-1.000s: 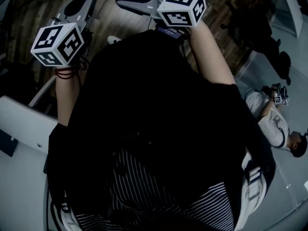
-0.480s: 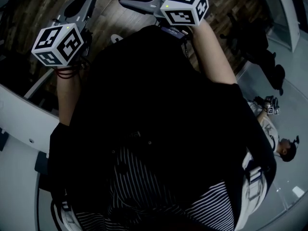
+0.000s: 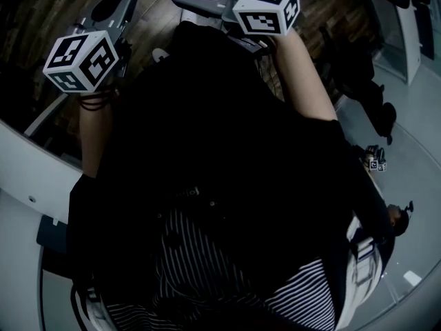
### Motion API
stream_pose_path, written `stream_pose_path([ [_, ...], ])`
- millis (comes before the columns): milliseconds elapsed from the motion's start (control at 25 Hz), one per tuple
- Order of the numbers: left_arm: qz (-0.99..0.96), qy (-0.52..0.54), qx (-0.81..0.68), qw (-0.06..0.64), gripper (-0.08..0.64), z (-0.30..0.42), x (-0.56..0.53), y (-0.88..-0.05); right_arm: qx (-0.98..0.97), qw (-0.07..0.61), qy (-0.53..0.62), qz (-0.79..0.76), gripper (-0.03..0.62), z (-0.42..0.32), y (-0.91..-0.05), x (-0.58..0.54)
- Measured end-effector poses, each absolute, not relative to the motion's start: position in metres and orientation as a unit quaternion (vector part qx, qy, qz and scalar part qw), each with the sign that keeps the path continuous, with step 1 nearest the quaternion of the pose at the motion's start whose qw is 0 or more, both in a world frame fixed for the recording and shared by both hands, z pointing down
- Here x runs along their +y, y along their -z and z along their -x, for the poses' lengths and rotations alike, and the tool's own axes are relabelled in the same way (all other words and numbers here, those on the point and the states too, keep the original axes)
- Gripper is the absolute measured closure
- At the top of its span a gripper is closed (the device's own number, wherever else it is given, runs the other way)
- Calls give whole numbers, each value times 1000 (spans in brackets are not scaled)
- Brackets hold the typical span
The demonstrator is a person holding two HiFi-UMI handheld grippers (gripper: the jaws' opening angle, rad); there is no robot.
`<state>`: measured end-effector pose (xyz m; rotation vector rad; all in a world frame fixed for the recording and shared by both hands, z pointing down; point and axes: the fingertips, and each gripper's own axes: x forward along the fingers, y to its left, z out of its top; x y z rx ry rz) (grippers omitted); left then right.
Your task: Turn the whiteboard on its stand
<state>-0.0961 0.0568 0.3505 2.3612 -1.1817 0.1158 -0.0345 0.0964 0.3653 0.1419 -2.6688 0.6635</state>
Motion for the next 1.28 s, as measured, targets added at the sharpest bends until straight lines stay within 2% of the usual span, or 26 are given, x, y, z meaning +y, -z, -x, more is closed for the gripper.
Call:
stream_pose_path([
  [440, -838, -40, -490, 237, 561, 137, 12, -344, -959, 187, -215, 4, 591, 74, -355, 32],
  [1000, -827, -26, -516, 222, 559, 141, -92, -322, -960, 175, -205, 73, 591, 92, -343, -74],
  [1280, -829, -51, -512, 219, 558, 116, -149, -327, -961, 154, -217, 80, 591, 72, -350, -137],
])
